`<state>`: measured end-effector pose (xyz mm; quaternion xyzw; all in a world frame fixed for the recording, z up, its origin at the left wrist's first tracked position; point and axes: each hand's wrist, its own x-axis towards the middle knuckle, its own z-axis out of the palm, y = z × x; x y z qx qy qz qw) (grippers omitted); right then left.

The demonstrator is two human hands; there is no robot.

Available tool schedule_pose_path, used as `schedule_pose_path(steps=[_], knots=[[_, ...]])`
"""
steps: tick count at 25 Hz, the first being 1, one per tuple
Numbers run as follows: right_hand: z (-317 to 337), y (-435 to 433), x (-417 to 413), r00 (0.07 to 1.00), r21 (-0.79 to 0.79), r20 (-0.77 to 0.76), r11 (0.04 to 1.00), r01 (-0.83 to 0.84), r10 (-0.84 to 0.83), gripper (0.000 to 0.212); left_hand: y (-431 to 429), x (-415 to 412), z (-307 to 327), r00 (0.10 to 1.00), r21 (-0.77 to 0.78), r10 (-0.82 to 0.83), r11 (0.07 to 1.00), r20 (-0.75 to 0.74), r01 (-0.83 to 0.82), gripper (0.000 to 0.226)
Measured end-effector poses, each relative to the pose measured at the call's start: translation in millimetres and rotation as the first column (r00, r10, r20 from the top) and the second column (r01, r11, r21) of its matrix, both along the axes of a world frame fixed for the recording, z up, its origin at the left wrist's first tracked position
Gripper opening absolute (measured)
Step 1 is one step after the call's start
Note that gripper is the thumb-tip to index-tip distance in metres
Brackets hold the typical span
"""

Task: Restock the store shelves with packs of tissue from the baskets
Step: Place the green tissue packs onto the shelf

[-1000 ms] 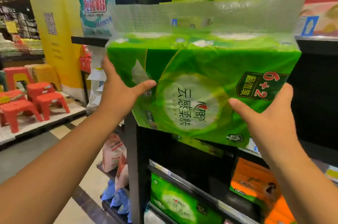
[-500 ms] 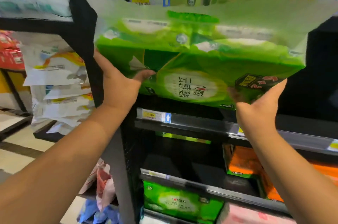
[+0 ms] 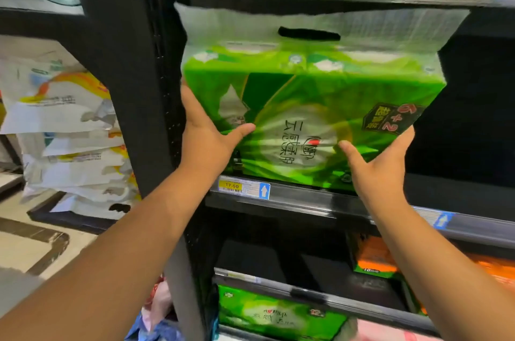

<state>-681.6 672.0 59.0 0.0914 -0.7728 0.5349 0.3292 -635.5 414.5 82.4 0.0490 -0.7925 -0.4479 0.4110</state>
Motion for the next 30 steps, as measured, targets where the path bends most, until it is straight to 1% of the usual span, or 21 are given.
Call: schedule_pose_path(steps=[2,5,7,9,10,12,16,18,21,22,24,25,27,30], knots=[[1,-3,-13,0.999,0.021,0.035,0.999,0.034,-0.035,0.103,-1,-12,-6,0.999,-0.087,-0.004,0.996,0.037,0.008,0.132],[3,-5,-26,0.995,0.046,0.095,0.999,0.025,-0.030,0.114,4,-26,-10,0.992,-0.134,0.012,0.991,0.127,0.005,0.135],[3,-4,-34,0.986,0.092,0.163,0.995,0.025,-0.040,0.119,9,-35,-11,0.972,-0.262,0.068,0.965,0.224,-0.007,0.133],[6,-3,-41,0.972,0.137,0.228,0.990,0.025,-0.056,0.106,12,-41,-14,0.947,-0.394,0.149,0.919,0.285,-0.026,0.129],[9,-4,-43,0.963,0.160,0.261,0.987,0.024,-0.066,0.097,13,-44,-15,0.940,-0.418,0.174,0.908,0.294,-0.037,0.127],[11,-5,-45,0.955,0.192,0.287,0.981,0.020,-0.076,0.089,13,-46,-17,0.935,-0.430,0.193,0.902,0.299,-0.049,0.125],[11,-6,-41,0.952,0.236,0.287,0.971,0.033,-0.102,0.090,13,-47,-18,0.925,-0.432,0.194,0.901,0.326,-0.037,0.125],[12,-7,-38,0.950,0.255,0.289,0.966,0.038,-0.114,0.098,15,-45,-16,0.913,-0.460,0.229,0.886,0.339,-0.052,0.123],[10,-9,-26,0.945,0.340,0.287,0.939,0.052,-0.156,0.121,23,-37,-10,0.885,-0.542,0.343,0.831,0.314,-0.130,0.116],[8,-8,-21,0.943,0.371,0.286,0.927,0.055,-0.170,0.124,29,-34,-9,0.890,-0.561,0.349,0.817,0.294,-0.135,0.112],[6,-5,-12,0.936,0.419,0.306,0.907,0.033,-0.175,0.122,40,-28,-11,0.905,-0.612,0.312,0.787,0.288,-0.077,0.107],[7,-4,-11,0.933,0.426,0.322,0.905,0.009,-0.161,0.119,44,-27,-13,0.908,-0.632,0.287,0.774,0.306,-0.032,0.107],[9,-1,-10,0.935,0.388,0.345,0.920,-0.059,-0.085,0.116,50,-25,-16,0.902,-0.652,0.262,0.758,0.343,0.028,0.109],[11,3,-9,0.920,0.365,0.390,0.913,-0.185,0.030,0.121,50,-22,-20,0.898,-0.663,0.266,0.748,0.350,0.037,0.109]])
